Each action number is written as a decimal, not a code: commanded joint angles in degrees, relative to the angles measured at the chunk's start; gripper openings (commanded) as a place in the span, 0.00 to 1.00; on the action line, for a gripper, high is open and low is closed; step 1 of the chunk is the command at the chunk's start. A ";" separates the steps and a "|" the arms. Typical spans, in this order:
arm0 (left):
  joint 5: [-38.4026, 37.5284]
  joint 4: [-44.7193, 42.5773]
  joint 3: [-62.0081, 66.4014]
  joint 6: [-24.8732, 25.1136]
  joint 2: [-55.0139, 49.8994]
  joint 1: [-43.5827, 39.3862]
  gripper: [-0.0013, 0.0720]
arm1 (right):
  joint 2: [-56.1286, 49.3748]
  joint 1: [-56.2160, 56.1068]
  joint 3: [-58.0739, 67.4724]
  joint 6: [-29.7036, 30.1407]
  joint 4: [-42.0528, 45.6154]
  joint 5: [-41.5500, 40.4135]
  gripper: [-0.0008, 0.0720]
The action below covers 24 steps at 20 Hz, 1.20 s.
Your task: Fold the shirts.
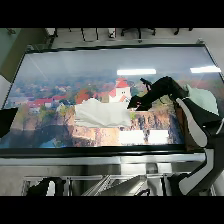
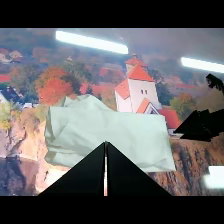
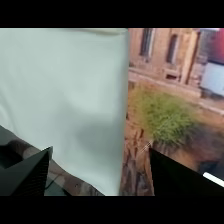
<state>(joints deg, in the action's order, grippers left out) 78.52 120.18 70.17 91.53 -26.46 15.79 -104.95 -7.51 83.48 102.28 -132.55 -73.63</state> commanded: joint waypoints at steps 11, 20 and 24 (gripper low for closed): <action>0.09 -0.07 0.11 0.00 0.04 0.07 0.04 | -3.21 -5.70 1.92 3.39 -5.27 6.08 0.03; 0.02 -0.07 0.09 0.04 0.02 0.07 0.04 | 16.68 14.08 20.74 -3.69 -5.03 6.10 0.03; 0.04 -0.07 0.11 0.04 0.02 0.07 0.04 | 21.27 30.05 21.79 -10.36 -4.52 3.13 0.03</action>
<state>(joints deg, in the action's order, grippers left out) 78.52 120.11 70.22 91.53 -26.46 15.79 -87.37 12.21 103.37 97.34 -137.56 -68.40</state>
